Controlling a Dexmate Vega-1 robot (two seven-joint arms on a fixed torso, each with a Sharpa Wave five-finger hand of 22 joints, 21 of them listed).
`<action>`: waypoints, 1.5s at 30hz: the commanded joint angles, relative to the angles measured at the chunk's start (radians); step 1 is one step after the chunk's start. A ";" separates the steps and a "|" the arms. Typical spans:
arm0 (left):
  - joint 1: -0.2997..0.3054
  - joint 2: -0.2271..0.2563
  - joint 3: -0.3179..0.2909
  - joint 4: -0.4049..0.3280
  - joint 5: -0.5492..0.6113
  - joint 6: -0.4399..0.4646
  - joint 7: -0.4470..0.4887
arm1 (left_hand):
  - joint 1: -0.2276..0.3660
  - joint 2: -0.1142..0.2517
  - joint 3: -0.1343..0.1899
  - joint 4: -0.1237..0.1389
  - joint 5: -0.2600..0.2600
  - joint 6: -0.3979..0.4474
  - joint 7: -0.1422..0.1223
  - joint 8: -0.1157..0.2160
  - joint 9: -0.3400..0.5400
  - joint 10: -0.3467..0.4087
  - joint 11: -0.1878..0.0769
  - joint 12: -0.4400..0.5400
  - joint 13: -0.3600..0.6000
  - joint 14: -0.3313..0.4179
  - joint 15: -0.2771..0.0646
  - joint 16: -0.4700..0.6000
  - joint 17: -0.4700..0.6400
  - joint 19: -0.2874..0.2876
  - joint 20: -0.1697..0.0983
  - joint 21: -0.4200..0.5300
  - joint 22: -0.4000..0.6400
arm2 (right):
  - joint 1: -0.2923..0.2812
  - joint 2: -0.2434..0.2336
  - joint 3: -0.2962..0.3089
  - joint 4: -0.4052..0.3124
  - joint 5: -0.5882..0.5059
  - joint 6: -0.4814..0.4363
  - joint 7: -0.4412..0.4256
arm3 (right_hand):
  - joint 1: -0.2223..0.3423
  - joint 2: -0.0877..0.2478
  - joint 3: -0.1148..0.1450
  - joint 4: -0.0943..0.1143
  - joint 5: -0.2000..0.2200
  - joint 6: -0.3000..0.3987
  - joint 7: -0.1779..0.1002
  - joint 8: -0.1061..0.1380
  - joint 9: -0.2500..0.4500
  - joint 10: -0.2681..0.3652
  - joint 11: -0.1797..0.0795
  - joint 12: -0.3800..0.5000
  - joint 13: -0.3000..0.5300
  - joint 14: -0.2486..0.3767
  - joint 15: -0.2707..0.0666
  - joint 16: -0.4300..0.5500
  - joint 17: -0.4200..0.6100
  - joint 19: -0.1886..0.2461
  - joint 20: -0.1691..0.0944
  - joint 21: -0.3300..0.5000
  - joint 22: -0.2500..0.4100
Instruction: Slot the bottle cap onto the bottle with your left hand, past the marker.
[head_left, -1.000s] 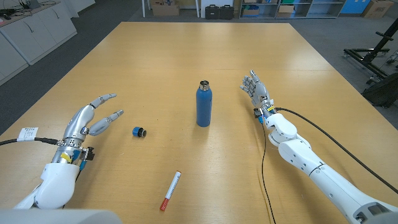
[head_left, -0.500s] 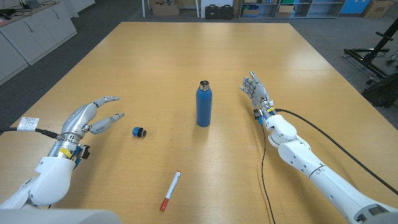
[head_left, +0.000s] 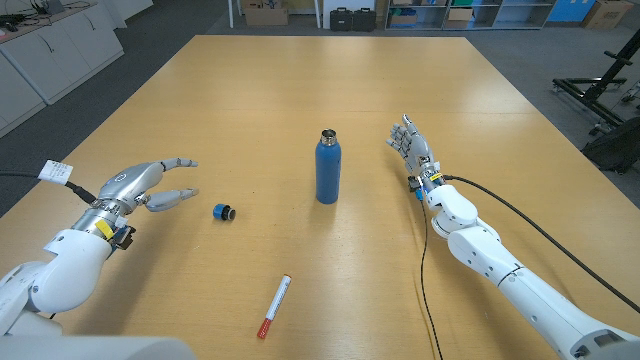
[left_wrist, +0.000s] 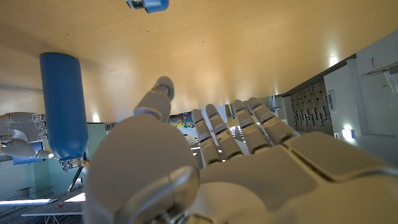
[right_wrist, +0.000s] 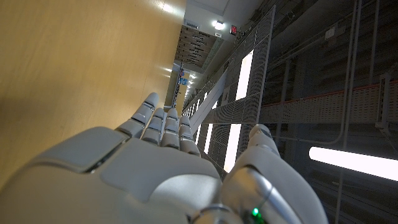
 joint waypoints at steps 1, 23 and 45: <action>0.003 0.019 -0.052 -0.043 0.009 0.015 -0.155 | 0.048 0.001 0.011 0.003 0.002 0.014 -0.005 0.010 0.005 0.020 -0.001 0.000 0.005 -0.008 -0.167 -0.004 -0.001 -0.007 -0.063 0.004 0.000 | 0.007 0.006 -0.002 0.005 0.004 -0.002 0.002 | 0.005 0.010 0.002 -0.007 0.004 0.008 0.001 -0.003 0.002 0.008 0.000 0.005 0.001 0.006 0.004 0.006 0.003 0.013 -0.002 -0.001 0.005; -0.016 0.063 -0.071 -0.049 0.119 -0.052 -0.295 | 0.091 -0.013 -0.018 0.012 -0.003 -0.082 -0.006 -0.023 0.011 -0.072 0.000 -0.023 0.001 -0.048 -0.161 -0.011 0.000 -0.009 -0.058 0.007 0.001 | -0.016 -0.011 0.005 -0.045 0.002 -0.034 -0.032 | 0.007 0.012 0.002 -0.008 0.004 0.012 0.000 -0.003 0.002 0.009 0.000 0.004 0.001 0.007 0.004 0.006 0.004 0.014 -0.001 -0.006 0.005; -0.091 0.103 -0.062 0.011 0.133 -0.154 -0.429 | 0.098 -0.018 -0.045 0.013 0.000 -0.133 -0.006 -0.036 0.014 -0.099 -0.002 -0.021 -0.002 -0.080 -0.157 -0.014 0.001 0.016 -0.054 0.011 0.001 | -0.022 -0.014 0.004 -0.067 -0.008 -0.057 -0.062 | 0.008 0.013 0.002 -0.009 0.005 0.015 -0.001 -0.003 0.002 0.010 0.000 0.004 0.001 0.007 0.003 0.005 0.004 0.015 0.000 -0.010 0.005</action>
